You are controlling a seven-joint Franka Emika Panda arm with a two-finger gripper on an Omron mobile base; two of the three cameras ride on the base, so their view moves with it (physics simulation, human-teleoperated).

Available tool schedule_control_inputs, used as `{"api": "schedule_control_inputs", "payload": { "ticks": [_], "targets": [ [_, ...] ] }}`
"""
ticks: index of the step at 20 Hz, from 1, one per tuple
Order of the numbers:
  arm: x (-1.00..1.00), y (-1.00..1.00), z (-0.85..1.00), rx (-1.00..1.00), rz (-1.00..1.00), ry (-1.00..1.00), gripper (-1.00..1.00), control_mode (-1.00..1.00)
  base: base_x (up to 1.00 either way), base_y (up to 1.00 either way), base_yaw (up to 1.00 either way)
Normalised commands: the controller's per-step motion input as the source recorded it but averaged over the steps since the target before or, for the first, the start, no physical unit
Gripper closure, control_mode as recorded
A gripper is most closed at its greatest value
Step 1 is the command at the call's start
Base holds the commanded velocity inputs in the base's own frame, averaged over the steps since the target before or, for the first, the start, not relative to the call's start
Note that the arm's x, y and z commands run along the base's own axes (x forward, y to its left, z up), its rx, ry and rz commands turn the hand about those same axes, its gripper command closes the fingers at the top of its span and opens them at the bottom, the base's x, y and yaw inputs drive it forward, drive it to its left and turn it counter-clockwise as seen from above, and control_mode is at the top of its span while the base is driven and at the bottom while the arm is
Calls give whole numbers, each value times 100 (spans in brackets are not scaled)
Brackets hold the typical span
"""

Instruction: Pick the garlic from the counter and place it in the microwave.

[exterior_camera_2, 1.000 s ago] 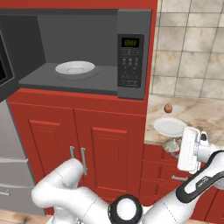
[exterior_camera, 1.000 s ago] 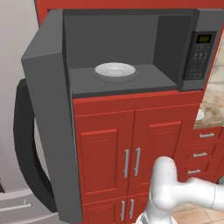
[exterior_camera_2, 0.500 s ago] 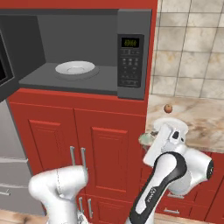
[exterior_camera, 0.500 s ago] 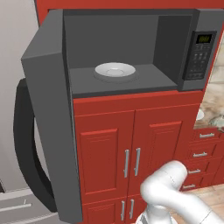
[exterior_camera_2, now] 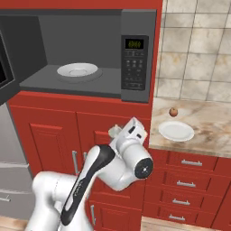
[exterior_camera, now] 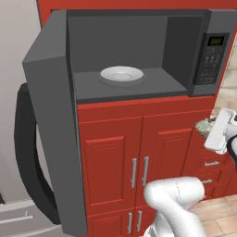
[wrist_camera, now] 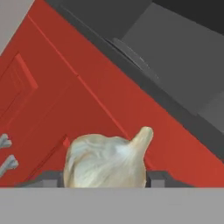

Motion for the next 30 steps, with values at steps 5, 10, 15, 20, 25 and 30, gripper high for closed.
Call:
{"api": "schedule_control_inputs", "payload": {
  "ticks": [5, 10, 15, 20, 25, 30],
  "targets": [
    [-76, 73, 15, 10, 3, 0, 100, -100, 0, 0, 0],
    [7, 100, 90, 3, -14, 5, 100, -100, 0, 0, 0],
    [39, 100, 79, 0, -27, 16, 100, -100, 0, 0, 0],
    [42, 99, 78, 3, -26, 20, 100, -100, 0, 0, 0],
    [61, 72, 70, 14, -25, 26, 100, -100, 0, 0, 0],
    [81, 6, 58, 26, -12, 29, 100, -100, 0, 0, 0]
  ]
}}
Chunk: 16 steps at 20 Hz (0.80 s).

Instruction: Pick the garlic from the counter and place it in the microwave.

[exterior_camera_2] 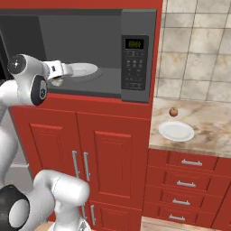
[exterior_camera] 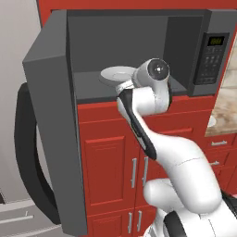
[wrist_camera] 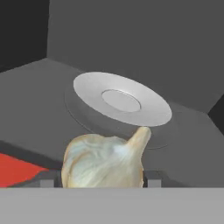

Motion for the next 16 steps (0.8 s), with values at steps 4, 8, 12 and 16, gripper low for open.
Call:
{"api": "schedule_control_inputs", "payload": {
  "ticks": [4, 8, 12, 16],
  "targets": [
    [24, -11, 42, 41, -1, 9, 100, -100, 0, 0, 0],
    [30, 0, -16, 47, -2, 0, 100, -100, 0, 0, 0],
    [39, 0, -52, 33, -6, -8, 100, -100, 0, 0, 0],
    [84, 1, -19, 12, -10, -10, 100, -100, 0, 0, 0]
  ]
}}
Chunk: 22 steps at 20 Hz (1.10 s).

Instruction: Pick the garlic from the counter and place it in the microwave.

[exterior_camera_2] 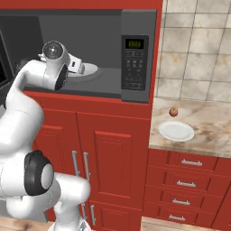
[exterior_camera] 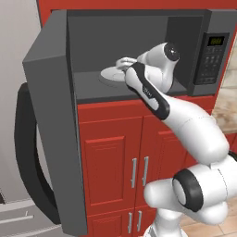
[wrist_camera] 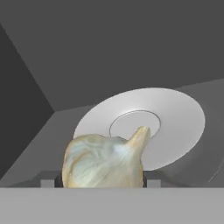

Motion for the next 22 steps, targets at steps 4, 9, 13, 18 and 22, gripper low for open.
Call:
{"api": "schedule_control_inputs", "payload": {
  "ticks": [4, 9, 13, 18, 22],
  "targets": [
    [78, 5, -8, 0, -12, -2, 100, -100, 0, 0, 0],
    [55, 6, -20, -1, -13, 8, 100, -100, 0, 0, 0],
    [31, 5, -16, -1, -9, 4, 100, -100, 0, 0, 0],
    [14, 10, -13, -1, -8, 1, -100, -100, 0, 0, 0],
    [0, 0, 3, 0, -5, 0, -100, -100, 0, 0, 0]
  ]
}}
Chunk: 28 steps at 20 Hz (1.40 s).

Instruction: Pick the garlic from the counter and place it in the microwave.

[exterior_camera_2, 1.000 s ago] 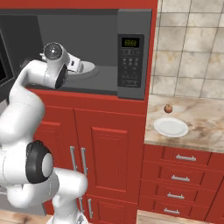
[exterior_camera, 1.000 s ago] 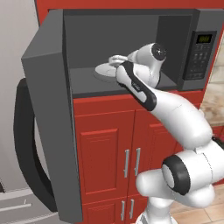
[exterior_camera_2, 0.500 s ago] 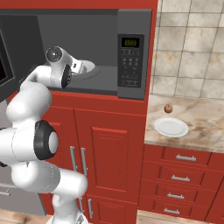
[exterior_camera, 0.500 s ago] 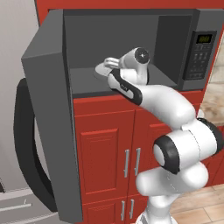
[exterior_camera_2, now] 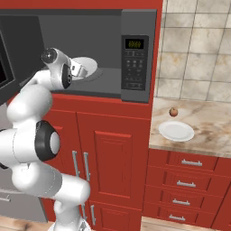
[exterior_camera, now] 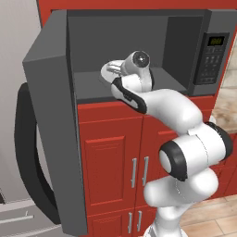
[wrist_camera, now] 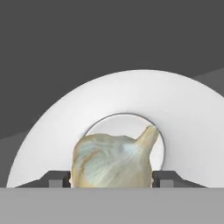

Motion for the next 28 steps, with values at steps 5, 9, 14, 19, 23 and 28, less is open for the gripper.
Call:
{"api": "schedule_control_inputs", "payload": {
  "ticks": [5, 9, 14, 19, 23, 28],
  "targets": [
    [-2, -4, 15, 0, -2, 0, -100, -100, 0, 0, 0],
    [-56, -11, 32, 0, -3, -1, -100, -100, 0, 0, 0],
    [-100, -18, 19, 0, 0, 0, -100, -100, 0, 0, 0],
    [-100, -16, 0, -5, 0, 6, -100, -100, 0, 0, 0],
    [-100, -14, -17, -13, 1, 11, -100, -100, 0, 0, 0],
    [-100, -7, -68, -16, 2, 18, -100, -100, 0, 0, 0]
  ]
}}
